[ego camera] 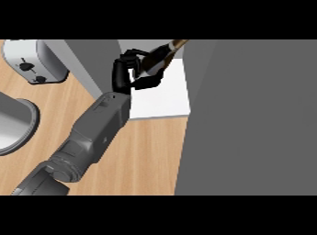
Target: Pick up the wine, place it into the cabinet and close the cabinet
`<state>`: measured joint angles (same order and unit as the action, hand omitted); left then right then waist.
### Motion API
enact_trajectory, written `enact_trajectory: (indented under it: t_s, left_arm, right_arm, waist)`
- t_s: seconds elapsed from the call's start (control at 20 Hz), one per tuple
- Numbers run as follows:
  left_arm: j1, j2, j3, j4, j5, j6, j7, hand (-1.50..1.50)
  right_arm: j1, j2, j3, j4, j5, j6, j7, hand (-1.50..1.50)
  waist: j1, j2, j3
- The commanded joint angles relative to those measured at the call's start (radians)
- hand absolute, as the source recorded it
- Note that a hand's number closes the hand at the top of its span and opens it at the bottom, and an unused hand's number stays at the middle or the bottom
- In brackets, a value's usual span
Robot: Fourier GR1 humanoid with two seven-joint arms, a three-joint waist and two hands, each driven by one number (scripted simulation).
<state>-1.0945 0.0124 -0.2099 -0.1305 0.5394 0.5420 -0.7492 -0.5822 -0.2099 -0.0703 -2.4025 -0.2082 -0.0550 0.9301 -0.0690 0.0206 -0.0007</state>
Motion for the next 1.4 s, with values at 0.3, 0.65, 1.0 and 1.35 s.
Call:
enact_trajectory:
  t_s: [0.3,0.65,1.0,1.35]
  left_arm:
    - [-0.074,0.009,0.002,0.092,-0.030,0.048,0.066,1.50]
    - [-0.032,0.011,0.037,0.090,-0.002,0.027,0.050,1.50]
    - [0.022,-0.012,0.115,0.050,0.074,-0.134,0.043,1.50]
    - [0.104,-0.012,0.141,0.045,0.119,-0.214,0.025,1.50]
  right_arm:
    - [-0.037,0.004,0.000,-0.030,-0.037,-0.008,0.018,-1.50]
    - [-0.022,0.016,0.025,-0.034,-0.027,-0.001,0.010,-1.50]
    - [-0.078,0.024,0.031,0.000,-0.024,-0.018,0.012,-1.50]
    - [-0.042,0.037,0.040,-0.023,-0.053,-0.008,0.013,-1.50]
  waist:
    - [-0.018,0.009,-0.001]
    - [-0.029,0.017,-0.002]
    - [-0.040,0.021,-0.004]
    - [-0.066,0.016,-0.002]
